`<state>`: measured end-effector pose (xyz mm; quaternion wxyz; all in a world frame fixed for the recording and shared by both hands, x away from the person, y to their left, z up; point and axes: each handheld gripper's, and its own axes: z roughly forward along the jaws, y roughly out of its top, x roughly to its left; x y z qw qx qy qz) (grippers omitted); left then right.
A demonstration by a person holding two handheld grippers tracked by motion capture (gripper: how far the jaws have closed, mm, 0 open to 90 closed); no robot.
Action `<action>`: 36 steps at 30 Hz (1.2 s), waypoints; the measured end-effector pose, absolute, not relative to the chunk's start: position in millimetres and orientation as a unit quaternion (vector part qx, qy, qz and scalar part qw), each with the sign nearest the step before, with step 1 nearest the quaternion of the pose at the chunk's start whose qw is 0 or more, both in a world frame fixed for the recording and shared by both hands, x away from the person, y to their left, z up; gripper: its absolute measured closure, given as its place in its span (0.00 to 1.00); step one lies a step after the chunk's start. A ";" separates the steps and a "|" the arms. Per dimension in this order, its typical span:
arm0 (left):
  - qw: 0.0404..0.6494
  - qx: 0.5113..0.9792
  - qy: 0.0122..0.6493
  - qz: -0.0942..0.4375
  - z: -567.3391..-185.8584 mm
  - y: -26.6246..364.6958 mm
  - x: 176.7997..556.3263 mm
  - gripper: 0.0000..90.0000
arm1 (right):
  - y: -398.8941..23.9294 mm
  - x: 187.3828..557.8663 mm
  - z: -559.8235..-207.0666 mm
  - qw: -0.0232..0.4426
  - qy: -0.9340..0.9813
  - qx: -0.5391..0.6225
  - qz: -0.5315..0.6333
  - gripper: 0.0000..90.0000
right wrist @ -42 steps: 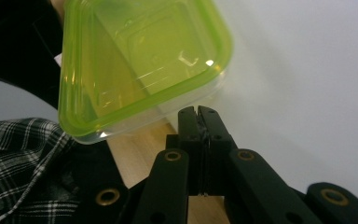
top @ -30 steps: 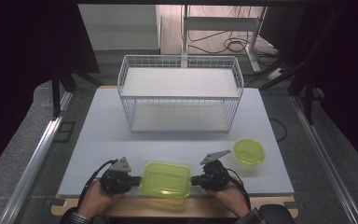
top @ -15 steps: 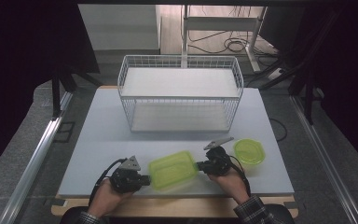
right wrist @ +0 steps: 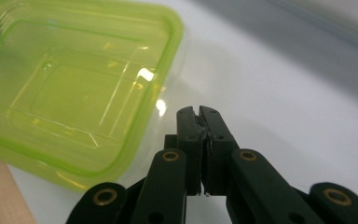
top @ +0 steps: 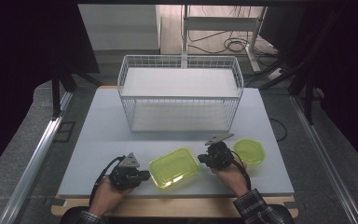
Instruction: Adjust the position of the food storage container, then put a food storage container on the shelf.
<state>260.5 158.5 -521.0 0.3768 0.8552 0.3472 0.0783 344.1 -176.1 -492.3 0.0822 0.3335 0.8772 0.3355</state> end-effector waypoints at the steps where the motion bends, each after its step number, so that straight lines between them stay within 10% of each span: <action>1: 0.373 0.854 0.351 0.093 -520.5 161.0 258.5 0.89 | -178.5 342.4 -489.7 0.087 0.874 0.333 0.343 0.96; 7: 0.376 0.837 0.368 0.151 -516.7 171.4 251.8 0.56 | -191.9 329.6 -483.1 0.101 0.862 0.333 0.369 0.81; 14: 0.367 0.819 0.396 0.194 -516.7 178.6 251.4 0.06 | -200.2 317.6 -479.1 0.106 0.842 0.336 0.408 0.39; 22: 0.389 0.801 0.408 0.201 -515.7 187.6 251.5 0.00 | -201.7 314.4 -489.8 0.087 0.841 0.339 0.412 0.16; 36: 0.386 0.814 0.378 0.211 -522.9 186.5 253.6 0.00 | -197.1 322.0 -489.5 0.063 0.841 0.349 0.409 0.06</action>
